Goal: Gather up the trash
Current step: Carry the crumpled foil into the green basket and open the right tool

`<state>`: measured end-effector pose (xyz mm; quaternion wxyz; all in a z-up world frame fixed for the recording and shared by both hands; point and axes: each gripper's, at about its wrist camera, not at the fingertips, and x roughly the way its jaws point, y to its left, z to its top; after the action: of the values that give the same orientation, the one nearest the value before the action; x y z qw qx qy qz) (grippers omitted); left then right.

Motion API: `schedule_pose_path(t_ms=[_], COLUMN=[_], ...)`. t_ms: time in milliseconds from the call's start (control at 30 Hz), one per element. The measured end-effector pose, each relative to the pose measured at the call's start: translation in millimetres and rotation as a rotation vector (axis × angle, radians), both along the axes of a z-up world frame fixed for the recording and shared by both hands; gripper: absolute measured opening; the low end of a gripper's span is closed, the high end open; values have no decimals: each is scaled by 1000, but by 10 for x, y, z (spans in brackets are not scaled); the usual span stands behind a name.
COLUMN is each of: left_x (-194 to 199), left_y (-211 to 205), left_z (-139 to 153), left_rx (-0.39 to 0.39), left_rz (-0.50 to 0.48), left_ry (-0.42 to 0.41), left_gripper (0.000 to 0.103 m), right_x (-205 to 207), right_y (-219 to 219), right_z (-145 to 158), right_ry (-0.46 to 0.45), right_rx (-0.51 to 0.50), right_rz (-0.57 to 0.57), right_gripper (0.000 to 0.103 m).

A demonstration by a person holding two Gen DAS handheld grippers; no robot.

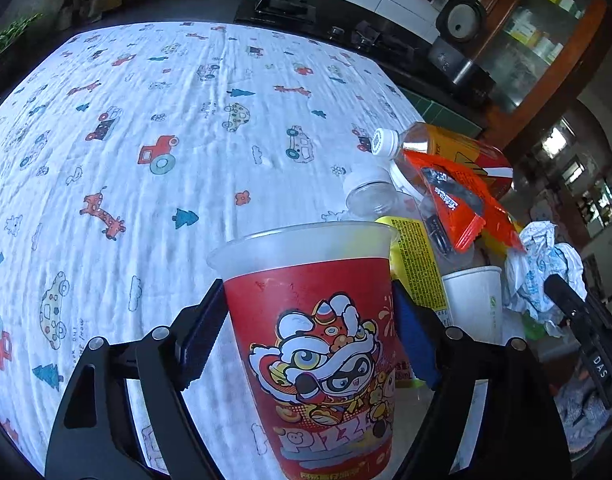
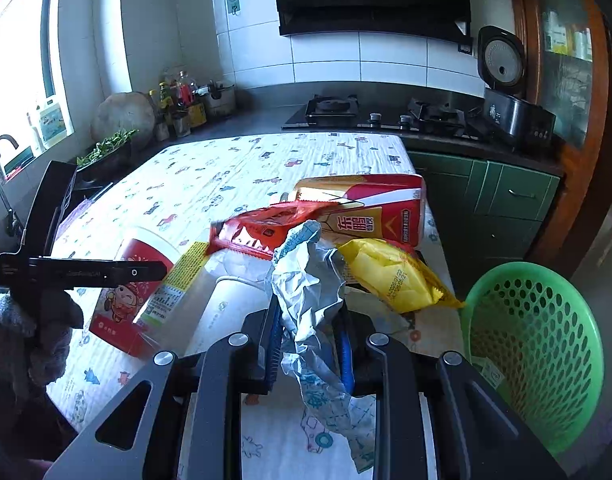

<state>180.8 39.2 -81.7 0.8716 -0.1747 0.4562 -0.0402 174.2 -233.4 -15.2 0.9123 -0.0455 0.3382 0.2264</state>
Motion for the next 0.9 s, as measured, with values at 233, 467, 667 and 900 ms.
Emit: schedule_pose_path(t_ms=[233,467,667,900], left_x=[-74,-244,-392,-454], left_y=[17,106,96,-103], left_z=[66,282,563,903], left_rx=[5,10,38,50], left_rz=[-10,-11,-30,-99], left_ry=[-28,-84,-146,-219], left_gripper=[76,75,75,75], right_x=[-162,-281,-306,-195], right_y=[-183,-401,-704,-1166], right_z=[62,156,200,109], right_ry=[-12,-35,-47,-25], right_rx=[33,57,60,33], right_rz=[-44,-96,-175,-286], right_gripper=[23,23,23,23])
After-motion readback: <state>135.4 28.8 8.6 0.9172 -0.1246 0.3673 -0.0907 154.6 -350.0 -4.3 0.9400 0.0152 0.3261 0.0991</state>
